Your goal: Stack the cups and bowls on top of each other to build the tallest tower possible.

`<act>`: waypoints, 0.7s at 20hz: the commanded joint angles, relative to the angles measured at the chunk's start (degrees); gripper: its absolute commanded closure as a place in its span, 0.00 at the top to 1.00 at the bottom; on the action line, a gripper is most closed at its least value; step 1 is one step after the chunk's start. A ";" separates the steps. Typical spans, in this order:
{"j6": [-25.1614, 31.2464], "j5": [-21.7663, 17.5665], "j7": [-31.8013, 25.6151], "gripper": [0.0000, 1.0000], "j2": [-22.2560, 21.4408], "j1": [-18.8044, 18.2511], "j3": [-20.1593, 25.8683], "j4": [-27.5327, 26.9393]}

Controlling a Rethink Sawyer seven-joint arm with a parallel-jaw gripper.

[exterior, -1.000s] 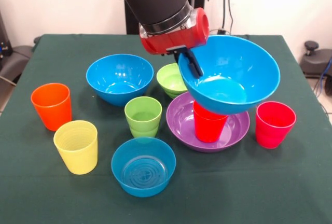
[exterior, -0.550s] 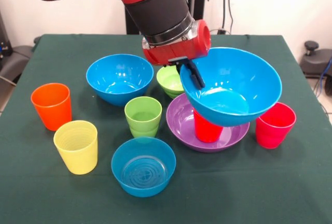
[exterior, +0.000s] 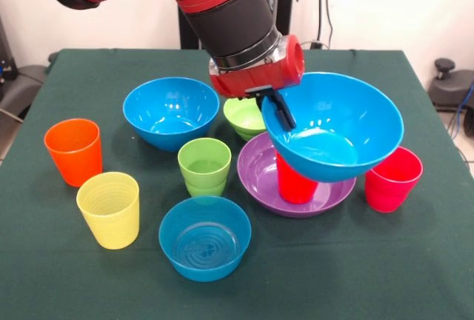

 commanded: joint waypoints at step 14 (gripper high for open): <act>-6.61 -6.41 -6.73 0.00 -0.05 -3.50 2.71 6.54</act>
